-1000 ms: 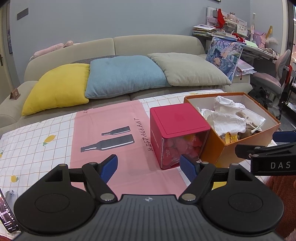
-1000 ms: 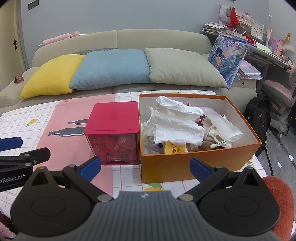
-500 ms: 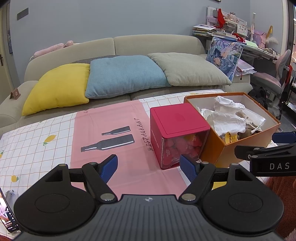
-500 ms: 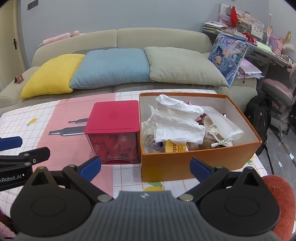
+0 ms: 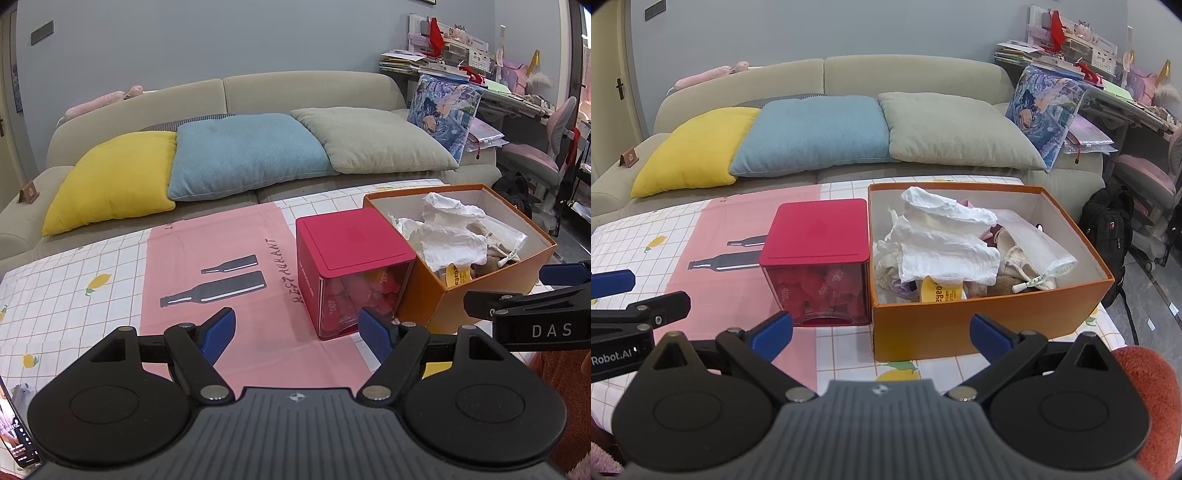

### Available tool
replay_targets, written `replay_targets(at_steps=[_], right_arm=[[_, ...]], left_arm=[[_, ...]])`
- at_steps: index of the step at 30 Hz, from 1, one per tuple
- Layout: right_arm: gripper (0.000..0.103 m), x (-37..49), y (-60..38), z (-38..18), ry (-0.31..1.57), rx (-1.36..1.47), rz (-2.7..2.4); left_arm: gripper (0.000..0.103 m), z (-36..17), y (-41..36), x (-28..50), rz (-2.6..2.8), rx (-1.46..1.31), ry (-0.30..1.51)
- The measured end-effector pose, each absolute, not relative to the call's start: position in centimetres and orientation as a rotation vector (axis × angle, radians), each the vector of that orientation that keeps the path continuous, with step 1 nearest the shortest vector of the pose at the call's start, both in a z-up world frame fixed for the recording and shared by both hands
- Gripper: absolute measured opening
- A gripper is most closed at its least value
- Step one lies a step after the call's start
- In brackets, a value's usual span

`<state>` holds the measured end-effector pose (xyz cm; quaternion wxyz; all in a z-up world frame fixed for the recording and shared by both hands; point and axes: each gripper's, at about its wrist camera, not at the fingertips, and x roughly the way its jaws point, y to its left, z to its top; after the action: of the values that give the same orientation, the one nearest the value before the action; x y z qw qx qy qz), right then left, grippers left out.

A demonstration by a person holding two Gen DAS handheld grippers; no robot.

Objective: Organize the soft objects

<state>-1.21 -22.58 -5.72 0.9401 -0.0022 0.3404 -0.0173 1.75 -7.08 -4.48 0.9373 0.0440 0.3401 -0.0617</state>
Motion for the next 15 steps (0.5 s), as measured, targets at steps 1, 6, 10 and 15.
replay_targets(at_steps=[1, 6, 10, 15], right_arm=[[0.1, -1.22, -22.59, -5.77, 0.695, -0.003, -0.036], [0.1, -1.21, -22.6, -5.83, 0.697, -0.003, -0.035], [0.1, -1.28, -22.57, -5.86, 0.701, -0.002, -0.036], [0.1, -1.29, -22.51, -5.91, 0.708, -0.004, -0.034]], left_arm=[[0.089, -4.45, -7.09, 1.75, -0.126, 0.091, 0.695], [0.089, -4.43, -7.06, 1.73, -0.126, 0.09, 0.694], [0.089, -4.4, -7.04, 1.75, -0.123, 0.09, 0.694], [0.089, -4.21, -6.94, 1.74, -0.119, 0.085, 0.693]])
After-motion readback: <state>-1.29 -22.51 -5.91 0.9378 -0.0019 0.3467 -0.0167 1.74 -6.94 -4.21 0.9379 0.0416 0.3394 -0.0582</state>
